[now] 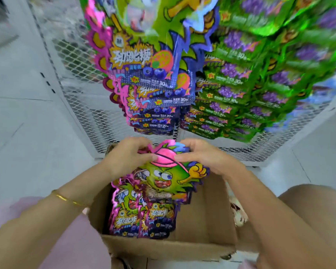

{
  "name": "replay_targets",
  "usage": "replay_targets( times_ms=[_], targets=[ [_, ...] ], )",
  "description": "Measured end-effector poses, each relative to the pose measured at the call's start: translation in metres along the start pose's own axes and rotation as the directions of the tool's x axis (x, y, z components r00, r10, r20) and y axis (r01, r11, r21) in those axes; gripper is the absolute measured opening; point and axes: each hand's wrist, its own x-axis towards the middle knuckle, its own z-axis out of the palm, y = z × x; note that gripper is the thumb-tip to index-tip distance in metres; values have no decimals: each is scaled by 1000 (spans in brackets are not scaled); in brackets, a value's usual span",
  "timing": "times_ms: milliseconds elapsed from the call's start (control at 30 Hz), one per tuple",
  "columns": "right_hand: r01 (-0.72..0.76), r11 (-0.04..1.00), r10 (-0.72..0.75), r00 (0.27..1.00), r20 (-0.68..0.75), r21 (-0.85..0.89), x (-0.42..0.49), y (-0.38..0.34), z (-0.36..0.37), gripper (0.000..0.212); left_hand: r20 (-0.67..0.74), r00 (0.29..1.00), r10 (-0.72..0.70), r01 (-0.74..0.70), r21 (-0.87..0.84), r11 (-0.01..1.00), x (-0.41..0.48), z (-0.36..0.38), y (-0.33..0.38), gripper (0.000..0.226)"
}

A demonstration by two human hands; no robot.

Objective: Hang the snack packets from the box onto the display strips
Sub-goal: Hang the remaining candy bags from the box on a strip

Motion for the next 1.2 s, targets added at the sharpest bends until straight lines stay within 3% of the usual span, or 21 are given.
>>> replay_targets(
  times_ms=[167,333,433,533,633,733,867,900,933,1033,1200],
  targets=[
    [149,981,-154,988,-34,-121,-27,-82,-7,22,-105,994,25,-30,-45,999,-12,-60,48,24],
    [240,943,-256,966,-43,-233,-46,-175,-34,16,7,998,69,-67,-167,984,-10,-155,116,12],
    [308,889,-352,933,-74,-337,-59,-234,-52,31,-245,968,59,-143,-340,930,15,-217,153,14],
    [365,813,-461,879,-118,-455,-66,-283,-65,21,-540,839,67,-265,-298,917,54,-258,186,14],
    [380,705,-550,826,-123,-598,-69,-315,-70,9,-560,823,102,-270,-227,936,88,-273,207,22],
    [300,573,-626,761,-172,-763,-65,-336,-75,8,-516,853,81,-254,-273,928,106,-271,219,18],
    [70,421,-734,611,-295,-904,-54,-355,-73,14,-492,870,5,-170,-290,942,112,-272,219,47],
    [33,405,-749,586,-311,-914,-50,-356,-72,7,-481,876,-23,-140,-301,943,111,-273,220,50],
    [-5,399,-755,565,-332,-917,-47,-357,-70,13,-465,883,-54,-114,-324,939,110,-275,222,50],
    [-40,419,-779,497,-382,-907,-39,-358,-68,20,-445,879,-171,-27,-404,915,105,-279,230,30],
    [-26,425,-812,430,-394,-905,-27,-359,-60,14,-446,862,-239,-1,-473,881,102,-282,227,45]
  ],
)
